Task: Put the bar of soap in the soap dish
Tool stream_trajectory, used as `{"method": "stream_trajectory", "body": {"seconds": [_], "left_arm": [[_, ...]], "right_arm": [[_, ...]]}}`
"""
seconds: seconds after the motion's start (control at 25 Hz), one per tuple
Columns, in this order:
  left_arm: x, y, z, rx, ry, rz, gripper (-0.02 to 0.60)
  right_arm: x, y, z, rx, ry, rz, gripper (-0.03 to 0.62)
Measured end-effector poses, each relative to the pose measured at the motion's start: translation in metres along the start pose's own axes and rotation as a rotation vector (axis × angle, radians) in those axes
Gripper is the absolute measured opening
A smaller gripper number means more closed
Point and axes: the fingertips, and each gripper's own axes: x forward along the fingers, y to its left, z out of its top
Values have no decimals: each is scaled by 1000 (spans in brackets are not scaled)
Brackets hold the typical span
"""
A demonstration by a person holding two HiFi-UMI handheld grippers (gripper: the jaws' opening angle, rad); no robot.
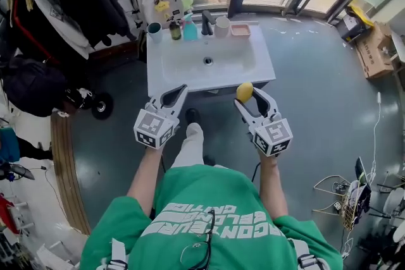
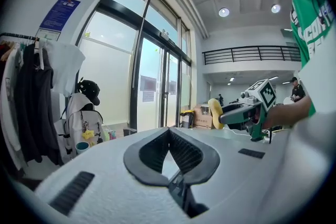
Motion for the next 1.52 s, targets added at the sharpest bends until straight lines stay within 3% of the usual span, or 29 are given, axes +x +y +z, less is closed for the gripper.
{"method": "stream_trajectory", "body": {"seconds": [0.56,0.96,1.52], "left_arm": [[144,82,25,14,25,-156,8],[202,134,35,-6,22,-219,9],[266,155,35,-16,33,-331,8]], "right_arm": [[90,-111,15,65,21,-135,249],[154,-145,27,74,60,-168,249],[189,-189,29,92,81,-257,249]]}}
